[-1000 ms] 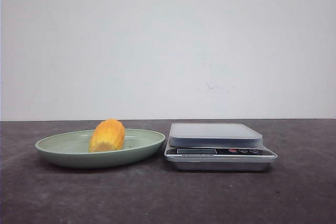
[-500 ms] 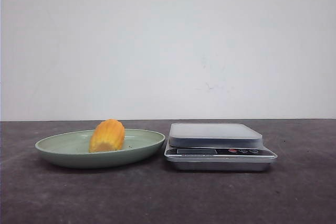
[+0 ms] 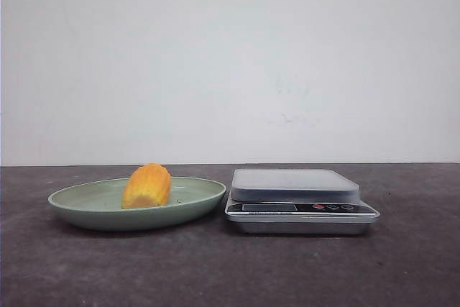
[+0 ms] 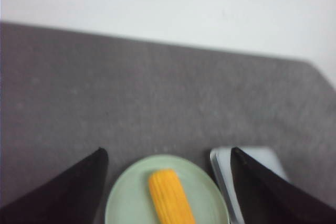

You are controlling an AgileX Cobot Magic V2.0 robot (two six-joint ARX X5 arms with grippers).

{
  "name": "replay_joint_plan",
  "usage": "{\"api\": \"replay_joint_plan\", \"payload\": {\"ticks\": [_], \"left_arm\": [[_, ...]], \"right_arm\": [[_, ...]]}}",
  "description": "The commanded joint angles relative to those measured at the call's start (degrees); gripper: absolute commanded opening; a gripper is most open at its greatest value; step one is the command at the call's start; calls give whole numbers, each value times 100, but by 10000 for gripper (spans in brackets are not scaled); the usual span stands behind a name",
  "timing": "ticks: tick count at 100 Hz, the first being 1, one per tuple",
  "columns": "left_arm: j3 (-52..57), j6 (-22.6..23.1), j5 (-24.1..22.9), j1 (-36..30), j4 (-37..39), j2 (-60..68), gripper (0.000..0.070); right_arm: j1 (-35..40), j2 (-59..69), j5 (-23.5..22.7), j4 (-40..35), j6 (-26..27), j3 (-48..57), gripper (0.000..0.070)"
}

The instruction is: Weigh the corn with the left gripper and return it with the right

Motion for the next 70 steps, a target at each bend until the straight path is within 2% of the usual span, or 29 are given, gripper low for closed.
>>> {"api": "replay_joint_plan", "payload": {"ticks": [1, 23, 47, 70], "left_arm": [[101, 57, -153, -262, 98, 391, 427], [101, -125, -680, -994, 533, 1757, 428], [101, -409, -911, -1320, 734, 2968, 430], [101, -544, -916, -1499, 669, 3733, 431]], "right_arm": [[103, 173, -20, -35, -111, 162, 538], [341, 492, 0, -85, -129, 205, 547], [365, 520, 33, -101, -258, 205, 552], [376, 516, 24, -203, -258, 205, 553]]}}
